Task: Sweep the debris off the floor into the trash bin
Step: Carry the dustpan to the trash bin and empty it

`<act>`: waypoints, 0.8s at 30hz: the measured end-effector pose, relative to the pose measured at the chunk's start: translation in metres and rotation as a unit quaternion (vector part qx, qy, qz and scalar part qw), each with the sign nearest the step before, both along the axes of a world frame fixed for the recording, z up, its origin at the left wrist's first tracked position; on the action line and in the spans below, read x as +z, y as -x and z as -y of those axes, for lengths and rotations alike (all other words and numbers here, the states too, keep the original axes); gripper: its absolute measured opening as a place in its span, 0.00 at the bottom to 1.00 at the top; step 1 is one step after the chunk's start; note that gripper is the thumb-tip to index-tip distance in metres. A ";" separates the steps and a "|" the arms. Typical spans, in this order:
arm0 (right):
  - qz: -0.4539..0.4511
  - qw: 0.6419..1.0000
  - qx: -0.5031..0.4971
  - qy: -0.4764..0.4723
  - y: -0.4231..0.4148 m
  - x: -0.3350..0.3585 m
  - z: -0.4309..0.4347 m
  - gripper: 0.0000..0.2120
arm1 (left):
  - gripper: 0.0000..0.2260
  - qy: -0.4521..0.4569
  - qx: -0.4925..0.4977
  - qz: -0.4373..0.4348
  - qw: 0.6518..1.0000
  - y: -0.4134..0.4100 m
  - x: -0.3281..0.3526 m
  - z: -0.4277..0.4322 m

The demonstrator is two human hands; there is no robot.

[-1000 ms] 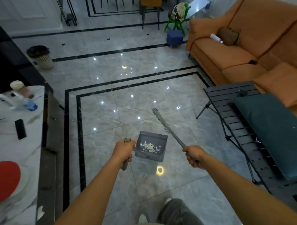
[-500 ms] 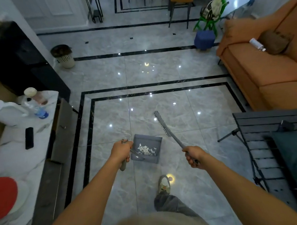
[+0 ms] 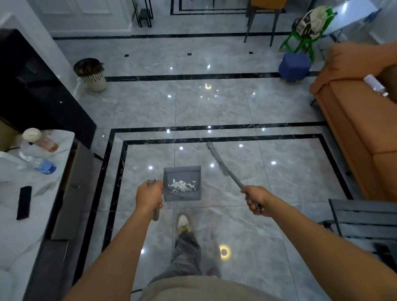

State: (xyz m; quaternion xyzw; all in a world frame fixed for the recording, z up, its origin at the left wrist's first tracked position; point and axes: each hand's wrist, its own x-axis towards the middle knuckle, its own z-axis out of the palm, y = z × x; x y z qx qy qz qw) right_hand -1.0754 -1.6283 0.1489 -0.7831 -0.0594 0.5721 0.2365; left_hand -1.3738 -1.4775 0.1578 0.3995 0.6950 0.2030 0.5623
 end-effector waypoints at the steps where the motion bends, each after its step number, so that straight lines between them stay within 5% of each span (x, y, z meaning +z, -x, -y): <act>1: 0.001 1.000 0.001 -0.001 -0.006 -0.001 -0.020 0.16 | 0.05 0.000 0.014 0.009 1.000 -0.005 -0.001 -0.017; 24: 0.018 0.992 0.125 0.026 -0.116 -0.013 -0.480 0.15 | 0.08 0.018 0.154 0.001 0.988 -0.078 -0.020 -0.418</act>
